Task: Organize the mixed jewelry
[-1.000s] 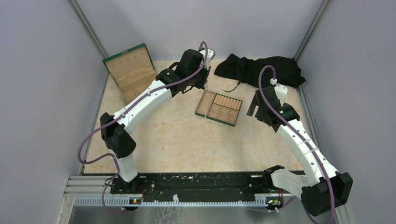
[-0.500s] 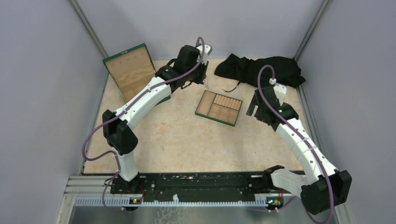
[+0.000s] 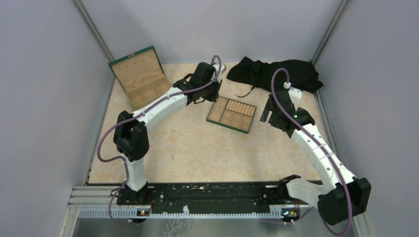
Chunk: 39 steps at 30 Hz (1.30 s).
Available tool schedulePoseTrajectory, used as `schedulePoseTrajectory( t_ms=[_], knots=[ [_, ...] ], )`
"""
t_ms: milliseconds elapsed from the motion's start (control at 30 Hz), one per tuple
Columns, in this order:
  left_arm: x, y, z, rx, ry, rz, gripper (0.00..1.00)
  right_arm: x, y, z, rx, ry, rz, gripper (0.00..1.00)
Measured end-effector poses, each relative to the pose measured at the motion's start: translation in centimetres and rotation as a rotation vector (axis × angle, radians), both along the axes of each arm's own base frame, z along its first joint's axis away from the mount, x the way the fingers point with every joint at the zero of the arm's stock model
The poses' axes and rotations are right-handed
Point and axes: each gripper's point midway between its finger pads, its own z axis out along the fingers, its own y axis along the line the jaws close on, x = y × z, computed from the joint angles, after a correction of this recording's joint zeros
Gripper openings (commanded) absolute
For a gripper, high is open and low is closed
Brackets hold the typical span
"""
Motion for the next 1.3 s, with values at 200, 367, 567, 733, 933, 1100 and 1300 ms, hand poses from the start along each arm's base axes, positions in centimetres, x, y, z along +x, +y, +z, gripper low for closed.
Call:
schedulePoseTrajectory(
  t_ms=[200,367,567,733,933,1100,1300],
  knots=[
    [-1.3,0.3,-4.3,0.017,0.091,0.003,0.69,0.9,0.0,-0.3,0.05,-0.017,0.013,0.57],
    [-1.9,-0.2,-5.7,0.001,0.151,0.004,0.79,1.8,-1.4,-2.2,0.073,0.04,-0.034,0.45],
    [-3.6,0.1,-3.3,-0.059,0.158,-0.001,0.99,3.4,-0.8,-6.6,0.101,0.17,-0.031,0.44],
    [-5.5,2.0,0.0,-0.093,0.119,0.021,0.99,4.6,-0.6,-9.3,0.118,0.261,-0.04,0.42],
    [-7.0,4.9,1.0,-0.072,0.097,0.089,0.99,6.7,-0.2,-10.7,0.117,0.275,-0.039,0.42],
    [-7.9,6.2,-0.4,-0.041,0.128,0.128,0.99,8.6,0.0,-12.8,0.109,0.305,-0.04,0.41],
    [-8.5,7.0,-1.2,-0.026,0.153,0.156,0.99,10.0,-0.1,-14.5,0.082,0.335,-0.03,0.41]
  ],
)
